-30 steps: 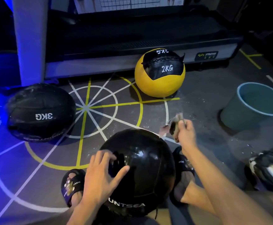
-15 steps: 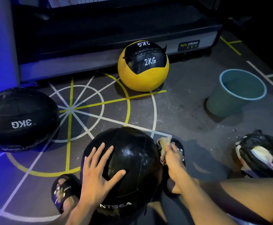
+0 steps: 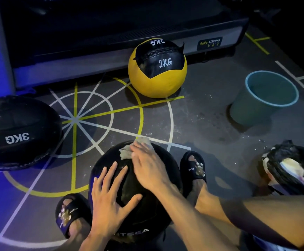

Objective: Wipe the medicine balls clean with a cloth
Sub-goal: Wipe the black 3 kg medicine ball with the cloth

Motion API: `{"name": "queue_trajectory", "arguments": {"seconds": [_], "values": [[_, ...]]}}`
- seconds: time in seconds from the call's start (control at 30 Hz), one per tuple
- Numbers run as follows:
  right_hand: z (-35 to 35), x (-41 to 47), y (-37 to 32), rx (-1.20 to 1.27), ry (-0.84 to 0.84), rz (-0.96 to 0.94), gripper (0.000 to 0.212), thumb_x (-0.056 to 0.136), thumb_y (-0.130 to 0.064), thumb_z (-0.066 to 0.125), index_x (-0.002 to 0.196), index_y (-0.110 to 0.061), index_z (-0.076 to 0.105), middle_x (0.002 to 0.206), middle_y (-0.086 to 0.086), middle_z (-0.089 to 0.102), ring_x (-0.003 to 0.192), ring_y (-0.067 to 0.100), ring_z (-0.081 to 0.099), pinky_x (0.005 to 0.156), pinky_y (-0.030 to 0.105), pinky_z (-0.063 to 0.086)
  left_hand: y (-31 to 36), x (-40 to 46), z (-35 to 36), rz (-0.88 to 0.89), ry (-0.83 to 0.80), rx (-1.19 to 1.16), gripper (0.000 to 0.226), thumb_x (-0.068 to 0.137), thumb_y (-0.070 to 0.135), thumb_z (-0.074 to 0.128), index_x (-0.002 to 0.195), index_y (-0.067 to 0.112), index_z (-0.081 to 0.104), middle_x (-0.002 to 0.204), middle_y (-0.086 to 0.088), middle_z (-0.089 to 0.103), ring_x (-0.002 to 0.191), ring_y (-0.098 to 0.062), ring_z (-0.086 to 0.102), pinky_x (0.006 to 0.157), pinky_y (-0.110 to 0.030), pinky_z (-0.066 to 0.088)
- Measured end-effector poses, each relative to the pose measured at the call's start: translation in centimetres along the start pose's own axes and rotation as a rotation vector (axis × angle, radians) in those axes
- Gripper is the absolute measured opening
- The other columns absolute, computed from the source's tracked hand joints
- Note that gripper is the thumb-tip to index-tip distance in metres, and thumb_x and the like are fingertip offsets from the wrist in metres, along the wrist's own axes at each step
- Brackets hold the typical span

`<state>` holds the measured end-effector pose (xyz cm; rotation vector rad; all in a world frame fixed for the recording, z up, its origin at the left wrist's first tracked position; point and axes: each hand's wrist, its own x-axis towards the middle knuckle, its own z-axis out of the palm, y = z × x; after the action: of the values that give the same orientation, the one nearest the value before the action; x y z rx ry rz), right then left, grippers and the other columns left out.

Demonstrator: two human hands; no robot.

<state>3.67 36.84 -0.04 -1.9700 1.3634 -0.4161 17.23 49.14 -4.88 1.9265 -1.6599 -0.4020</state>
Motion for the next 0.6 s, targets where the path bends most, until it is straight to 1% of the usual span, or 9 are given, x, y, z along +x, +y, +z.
{"name": "queue_trajectory", "arguments": {"seconds": [0.1, 0.17, 0.23, 0.3, 0.4, 0.5, 0.53, 0.57, 0.6], "values": [[-1.3, -0.2, 5.1, 0.057, 0.003, 0.266, 0.045, 0.111, -0.03, 0.028, 0.149, -0.018, 0.049, 0.157, 0.001, 0.044, 0.142, 0.019, 0.043, 0.116, 0.027, 0.029, -0.1, -0.2, -0.2, -0.019, 0.004, -0.03, 0.084, 0.079, 0.078, 0.059, 0.153, 0.043, 0.041, 0.167, 0.017, 0.024, 0.158, -0.017, 0.013, 0.123, -0.058, 0.012], [-2.8, -0.7, 7.4, 0.221, -0.046, 0.537, 0.048, 0.111, -0.033, 0.027, 0.151, -0.016, 0.045, 0.157, 0.006, 0.044, 0.142, 0.024, 0.042, 0.115, 0.03, 0.029, 0.2, -0.3, -0.1, -0.015, 0.005, -0.021, 0.083, 0.079, 0.078, 0.059, 0.153, 0.045, 0.04, 0.167, 0.017, 0.023, 0.158, -0.018, 0.013, 0.123, -0.058, 0.012], [-3.2, -0.7, 7.5, 0.272, -0.069, 0.619, 0.048, 0.111, -0.034, 0.026, 0.152, -0.015, 0.042, 0.158, 0.008, 0.042, 0.144, 0.025, 0.039, 0.117, 0.032, 0.026, 0.6, -0.6, 0.2, -0.004, 0.011, -0.01, 0.082, 0.08, 0.078, 0.058, 0.153, 0.045, 0.04, 0.167, 0.016, 0.023, 0.158, -0.019, 0.014, 0.123, -0.058, 0.012], [-3.0, 0.1, 5.7, 0.181, -0.047, 0.528, 0.047, 0.111, -0.032, 0.025, 0.152, -0.016, 0.042, 0.16, 0.005, 0.038, 0.148, 0.022, 0.034, 0.119, 0.031, 0.022, 1.0, -0.7, 0.5, 0.006, 0.017, 0.005, 0.083, 0.08, 0.079, 0.057, 0.153, 0.042, 0.042, 0.168, 0.015, 0.024, 0.157, -0.02, 0.015, 0.123, -0.057, 0.013], [-1.3, 0.9, 1.2, -0.034, -0.026, 0.166, 0.047, 0.111, -0.033, 0.019, 0.149, -0.024, 0.046, 0.156, 0.0, 0.043, 0.147, 0.017, 0.033, 0.122, 0.034, 0.021, 0.9, -0.5, 0.7, 0.011, 0.027, 0.013, 0.083, 0.081, 0.08, 0.056, 0.153, 0.041, 0.042, 0.168, 0.013, 0.024, 0.157, -0.021, 0.016, 0.124, -0.056, 0.013], [-0.2, 0.0, -0.5, -0.141, -0.103, -0.114, 0.048, 0.11, -0.032, 0.022, 0.155, -0.023, 0.036, 0.161, -0.002, 0.036, 0.149, 0.012, 0.028, 0.126, 0.032, 0.015, 0.6, -0.6, 0.7, 0.021, 0.03, 0.015, 0.082, 0.082, 0.081, 0.055, 0.153, 0.04, 0.043, 0.168, 0.013, 0.025, 0.157, -0.02, 0.016, 0.123, -0.057, 0.016], [-0.3, -0.2, 0.4, -0.119, -0.125, -0.123, 0.046, 0.11, -0.03, 0.026, 0.155, -0.026, 0.036, 0.162, -0.005, 0.033, 0.148, 0.01, 0.03, 0.125, 0.031, 0.019, 0.6, -0.7, 0.6, 0.024, 0.031, 0.001, 0.082, 0.082, 0.082, 0.055, 0.153, 0.041, 0.043, 0.168, 0.013, 0.025, 0.157, -0.02, 0.016, 0.123, -0.057, 0.016], [-0.7, -0.3, 1.9, -0.083, -0.114, -0.099, 0.044, 0.11, -0.03, 0.028, 0.153, -0.033, 0.039, 0.161, -0.008, 0.037, 0.143, 0.009, 0.039, 0.12, 0.031, 0.032, 0.7, -0.8, 0.4, 0.022, 0.029, -0.017, 0.082, 0.082, 0.082, 0.055, 0.153, 0.043, 0.042, 0.168, 0.013, 0.025, 0.157, -0.019, 0.016, 0.124, -0.056, 0.014], [-1.4, -0.4, 3.4, -0.057, -0.081, -0.032, 0.041, 0.11, -0.03, 0.029, 0.148, -0.037, 0.044, 0.153, -0.009, 0.047, 0.133, 0.012, 0.052, 0.108, 0.031, 0.045, 0.8, -0.7, 0.3, 0.015, 0.022, -0.031, 0.081, 0.082, 0.082, 0.055, 0.153, 0.046, 0.04, 0.168, 0.015, 0.024, 0.158, -0.018, 0.014, 0.124, -0.054, 0.012]]}}
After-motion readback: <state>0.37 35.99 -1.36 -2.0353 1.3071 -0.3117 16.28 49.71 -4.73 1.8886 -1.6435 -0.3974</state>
